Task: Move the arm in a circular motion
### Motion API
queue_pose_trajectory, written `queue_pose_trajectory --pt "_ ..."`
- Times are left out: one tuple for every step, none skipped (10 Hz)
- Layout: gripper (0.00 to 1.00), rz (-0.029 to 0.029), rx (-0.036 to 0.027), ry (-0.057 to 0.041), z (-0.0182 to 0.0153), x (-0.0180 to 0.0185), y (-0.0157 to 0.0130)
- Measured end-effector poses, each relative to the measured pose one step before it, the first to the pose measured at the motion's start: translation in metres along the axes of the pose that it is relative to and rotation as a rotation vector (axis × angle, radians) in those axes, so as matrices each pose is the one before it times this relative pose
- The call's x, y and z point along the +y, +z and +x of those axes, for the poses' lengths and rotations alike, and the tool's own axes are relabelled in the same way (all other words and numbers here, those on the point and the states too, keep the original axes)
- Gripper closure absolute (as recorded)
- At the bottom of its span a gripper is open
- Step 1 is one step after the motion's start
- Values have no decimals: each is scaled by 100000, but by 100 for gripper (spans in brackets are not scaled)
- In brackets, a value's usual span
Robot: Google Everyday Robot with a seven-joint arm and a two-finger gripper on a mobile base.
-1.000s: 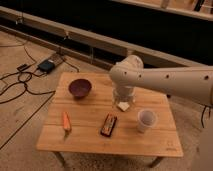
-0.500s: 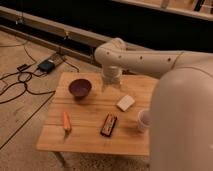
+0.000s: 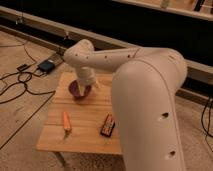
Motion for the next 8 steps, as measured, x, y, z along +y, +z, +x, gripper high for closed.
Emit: queue_pose_trajectory --pt "35 -1450 842 -5448 992 2359 537" --pt "35 -1735 253 -3825 855 1684 368" --pt "35 -2627 527 -3942 1389 1817 359" --pt "35 -3277 510 -3817 1986 1734 440" --pt "35 -1917 334 -1538 1457 607 356" --pt "35 -1718 560 -739 1905 101 411" --pt "35 -1912 482 1186 2613 -490 323" --pt "35 -747 192 1614 1748 -857 158"
